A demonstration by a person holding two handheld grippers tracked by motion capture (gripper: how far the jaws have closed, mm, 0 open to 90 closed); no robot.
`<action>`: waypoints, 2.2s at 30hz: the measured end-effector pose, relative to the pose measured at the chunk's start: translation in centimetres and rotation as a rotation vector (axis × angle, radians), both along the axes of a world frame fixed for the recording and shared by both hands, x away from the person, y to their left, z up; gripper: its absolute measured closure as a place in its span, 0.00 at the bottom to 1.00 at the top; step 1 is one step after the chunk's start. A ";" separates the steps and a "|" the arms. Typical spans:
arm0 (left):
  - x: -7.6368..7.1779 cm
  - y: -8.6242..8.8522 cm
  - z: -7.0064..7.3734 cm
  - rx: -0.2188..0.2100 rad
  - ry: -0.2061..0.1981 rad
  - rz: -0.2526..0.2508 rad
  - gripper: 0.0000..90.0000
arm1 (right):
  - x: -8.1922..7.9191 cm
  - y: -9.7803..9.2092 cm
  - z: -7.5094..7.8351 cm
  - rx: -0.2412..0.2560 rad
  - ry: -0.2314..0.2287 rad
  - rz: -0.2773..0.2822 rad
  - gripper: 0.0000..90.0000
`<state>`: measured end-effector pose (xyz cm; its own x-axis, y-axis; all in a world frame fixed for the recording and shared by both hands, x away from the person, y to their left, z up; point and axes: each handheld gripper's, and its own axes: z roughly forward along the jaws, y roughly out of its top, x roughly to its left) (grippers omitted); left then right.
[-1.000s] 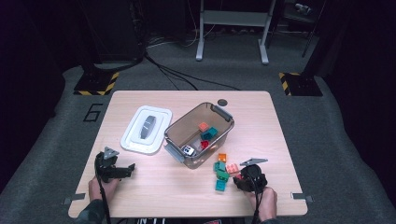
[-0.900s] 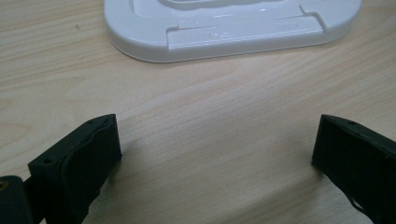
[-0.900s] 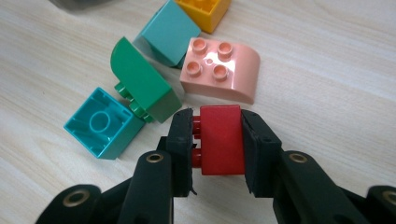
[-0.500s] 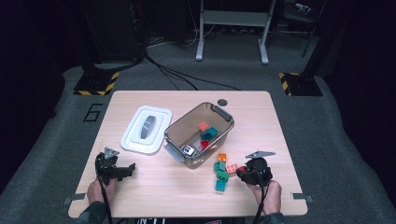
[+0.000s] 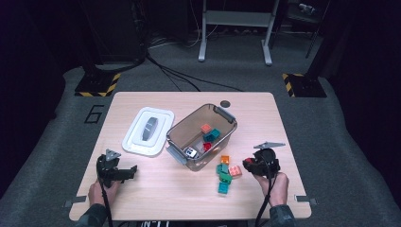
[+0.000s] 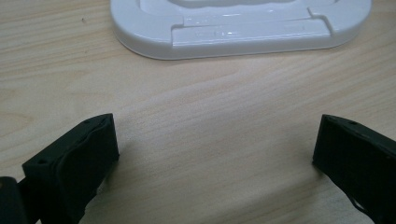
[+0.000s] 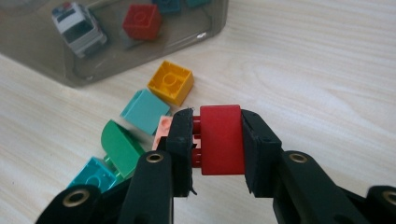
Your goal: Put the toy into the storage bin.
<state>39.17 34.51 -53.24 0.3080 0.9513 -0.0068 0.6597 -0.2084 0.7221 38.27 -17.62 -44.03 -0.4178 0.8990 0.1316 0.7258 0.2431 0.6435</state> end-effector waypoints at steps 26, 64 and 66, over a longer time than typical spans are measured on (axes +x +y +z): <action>0.0 0.0 0.0 0.004 0.002 -0.002 0.00 | 4.6 -0.5 4.1 0.016 -0.054 -0.043 0.75; 0.1 0.0 0.1 0.003 0.006 -0.001 0.00 | 9.5 2.7 9.5 0.035 -0.148 0.038 0.75; 0.1 0.0 0.1 0.003 0.006 -0.001 0.00 | 9.9 3.2 9.4 0.041 -0.138 0.039 0.75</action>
